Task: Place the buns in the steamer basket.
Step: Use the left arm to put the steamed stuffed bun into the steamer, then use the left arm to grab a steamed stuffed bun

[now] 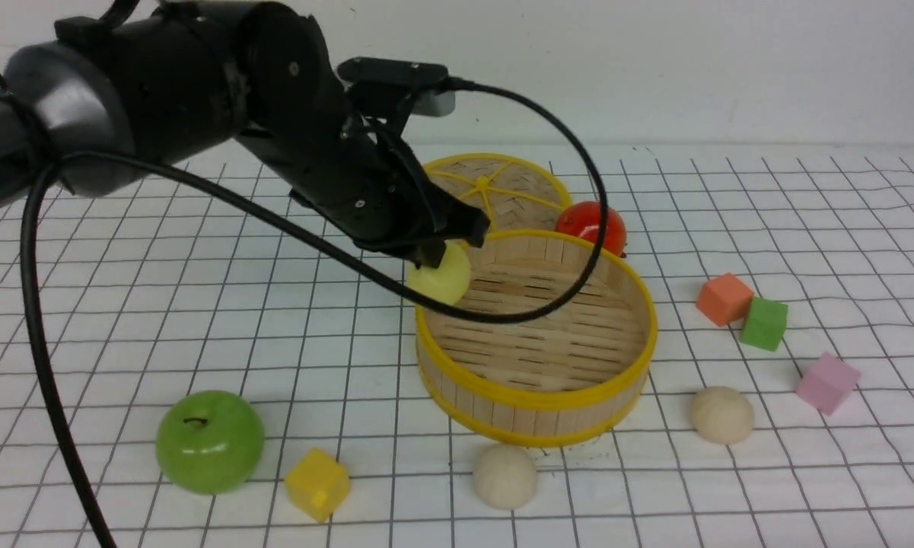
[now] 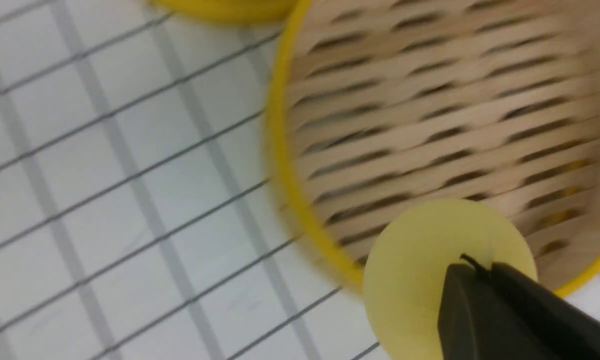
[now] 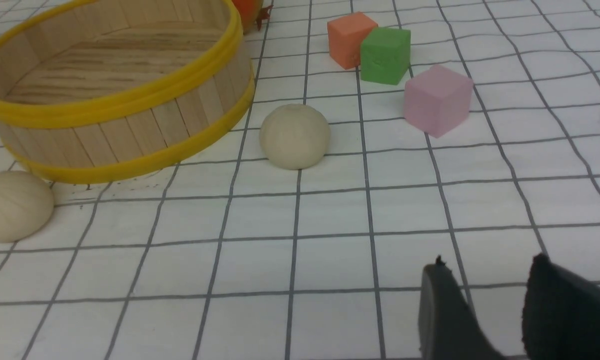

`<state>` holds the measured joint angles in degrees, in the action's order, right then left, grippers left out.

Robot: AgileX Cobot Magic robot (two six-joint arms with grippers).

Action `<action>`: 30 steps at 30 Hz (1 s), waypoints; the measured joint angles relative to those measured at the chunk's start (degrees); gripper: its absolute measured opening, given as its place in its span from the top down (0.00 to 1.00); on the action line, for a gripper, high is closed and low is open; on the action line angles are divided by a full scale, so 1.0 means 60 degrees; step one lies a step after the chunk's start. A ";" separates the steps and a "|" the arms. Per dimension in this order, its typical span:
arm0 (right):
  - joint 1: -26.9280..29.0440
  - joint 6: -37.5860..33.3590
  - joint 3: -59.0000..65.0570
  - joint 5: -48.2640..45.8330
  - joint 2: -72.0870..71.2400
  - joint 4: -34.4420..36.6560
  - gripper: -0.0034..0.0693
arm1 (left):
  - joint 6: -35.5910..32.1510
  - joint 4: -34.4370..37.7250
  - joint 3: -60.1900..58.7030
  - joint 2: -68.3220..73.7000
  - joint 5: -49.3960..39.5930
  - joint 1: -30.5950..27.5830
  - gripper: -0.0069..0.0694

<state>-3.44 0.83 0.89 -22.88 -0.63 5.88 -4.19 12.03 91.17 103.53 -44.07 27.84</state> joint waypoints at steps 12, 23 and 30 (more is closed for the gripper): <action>0.0000 0.0000 0.0000 0.0000 0.0000 0.0000 0.62 | -0.1583 0.0829 0.0139 0.2297 0.2270 0.0000 0.77; 0.0000 0.0000 0.0000 0.0000 0.0000 0.0000 0.62 | -0.0570 0.0693 0.0170 0.1015 0.0777 0.0029 0.32; 0.0000 0.0000 0.0000 0.0000 0.0000 0.0000 0.62 | -0.0097 -0.0367 -0.0675 -0.0309 -0.1062 0.1639 0.85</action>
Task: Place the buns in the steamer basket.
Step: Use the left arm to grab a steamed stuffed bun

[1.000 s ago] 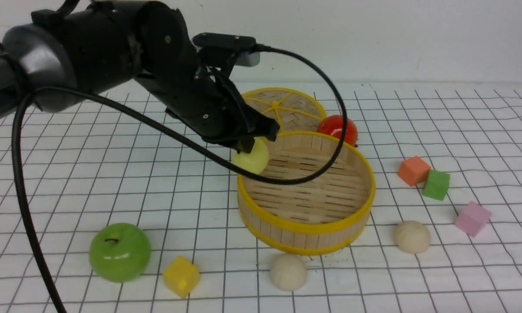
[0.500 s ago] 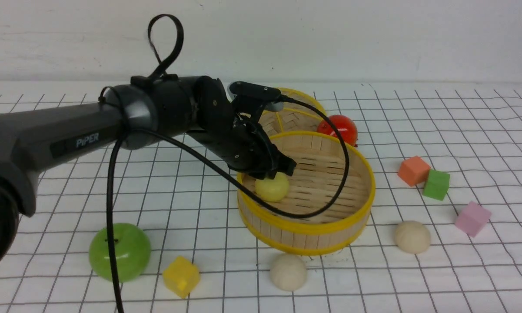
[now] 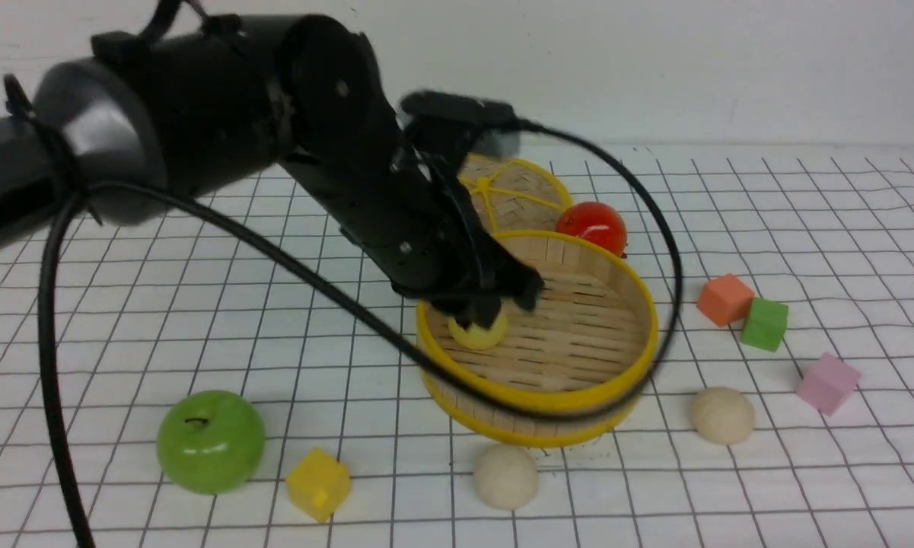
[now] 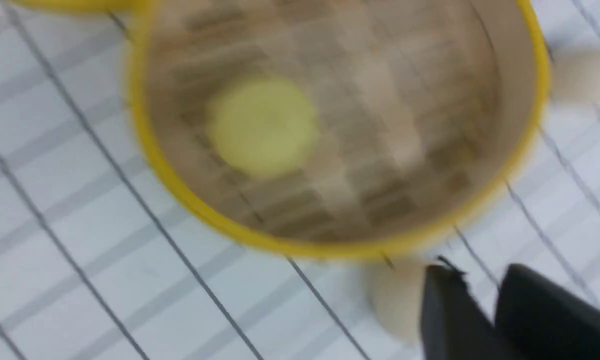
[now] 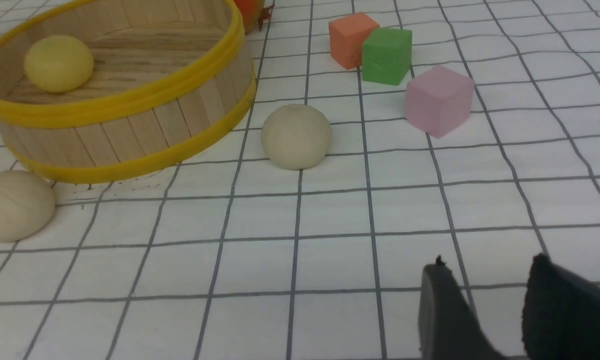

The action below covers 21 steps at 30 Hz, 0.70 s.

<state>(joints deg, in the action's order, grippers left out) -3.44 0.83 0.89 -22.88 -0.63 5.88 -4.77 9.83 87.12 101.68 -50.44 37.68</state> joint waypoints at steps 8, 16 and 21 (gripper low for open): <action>0.0000 0.0000 0.0000 0.0000 0.0000 0.0000 0.62 | 0.1162 -0.1638 -0.0375 0.1131 0.0204 0.1306 0.84; 0.0000 0.0000 0.0000 0.0000 0.0000 0.0000 0.62 | 0.1311 -0.1638 -0.0375 0.1740 0.0429 0.0929 0.46; 0.0000 0.0000 0.0000 0.0000 0.0000 0.0000 0.62 | 0.1311 -0.1518 -0.0375 0.1740 0.0872 0.0929 0.43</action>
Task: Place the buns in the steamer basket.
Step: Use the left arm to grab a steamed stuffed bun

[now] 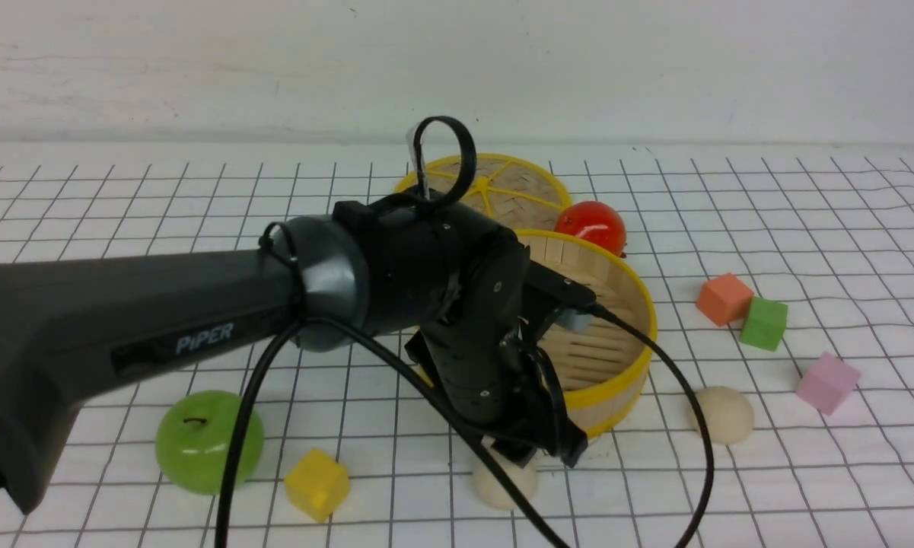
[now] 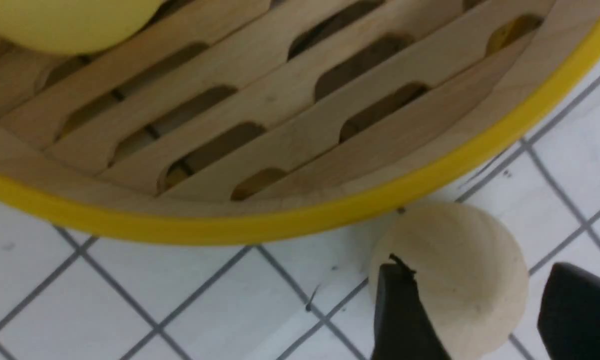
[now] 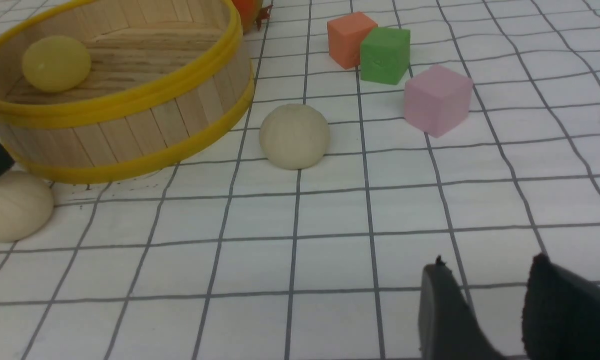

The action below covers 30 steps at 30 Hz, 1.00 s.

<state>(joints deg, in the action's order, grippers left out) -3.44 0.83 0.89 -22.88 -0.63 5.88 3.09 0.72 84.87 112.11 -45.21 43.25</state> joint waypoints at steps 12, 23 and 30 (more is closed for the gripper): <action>0.0000 0.0000 0.0000 0.0000 0.0000 0.0000 0.62 | 0.0000 0.0051 0.0000 0.0596 0.0141 0.0000 0.53; 0.0000 0.0000 0.0000 0.0000 0.0000 0.0000 0.62 | 0.0176 0.0291 0.0000 0.0654 0.0162 0.0000 0.79; 0.0000 0.0000 0.0000 0.0000 0.0000 0.0000 0.62 | 0.0182 0.0626 0.0000 0.0375 -0.0186 0.0000 0.92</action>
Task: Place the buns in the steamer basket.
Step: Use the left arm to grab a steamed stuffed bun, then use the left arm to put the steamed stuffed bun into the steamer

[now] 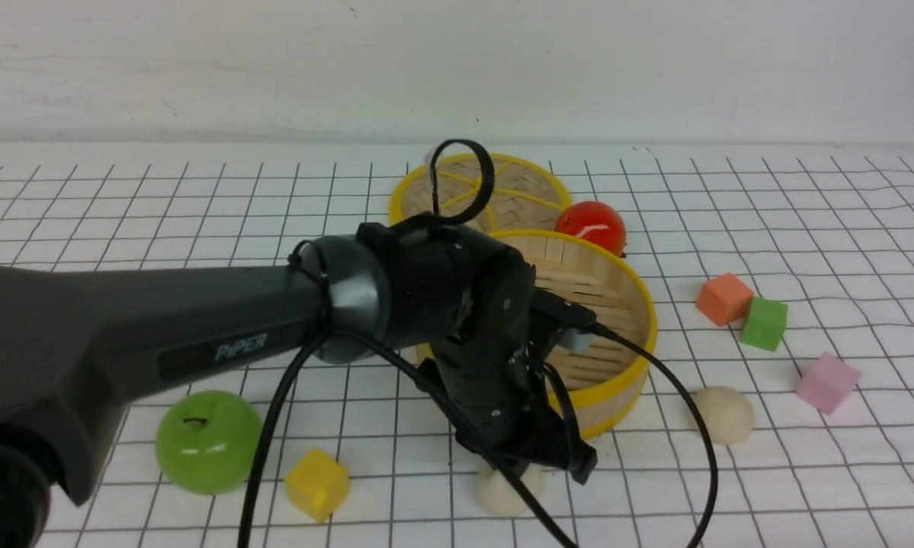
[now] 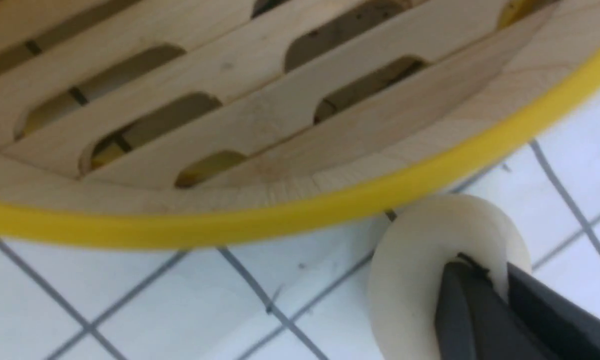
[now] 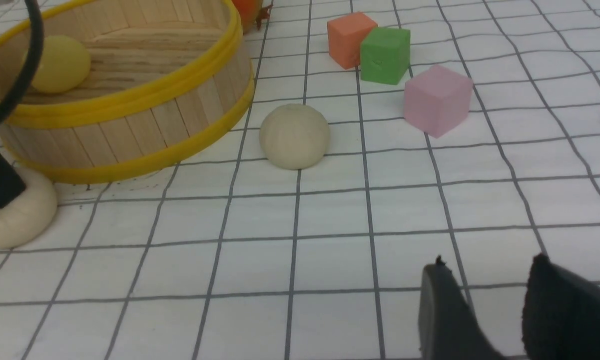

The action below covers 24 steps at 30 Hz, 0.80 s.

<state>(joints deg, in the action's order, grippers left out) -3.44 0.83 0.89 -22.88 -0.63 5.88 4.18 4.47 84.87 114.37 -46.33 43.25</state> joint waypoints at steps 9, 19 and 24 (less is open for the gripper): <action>0.0000 0.0000 0.0000 0.0000 0.0000 0.0000 0.62 | -0.0149 0.0665 0.0000 -0.1450 -0.0723 0.0000 0.92; 0.0000 0.0000 0.0000 0.0000 0.0000 0.0000 0.62 | -0.0430 0.0507 0.2230 -0.0215 0.0108 -0.0378 0.92; 0.0000 0.0000 0.0000 0.0000 0.0000 0.0000 0.62 | -0.0430 0.0385 0.3361 0.1152 0.0130 -0.0912 0.90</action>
<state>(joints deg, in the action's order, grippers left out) -3.44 0.83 0.89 -22.88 -0.63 5.88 1.61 6.79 105.04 121.28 -45.54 37.78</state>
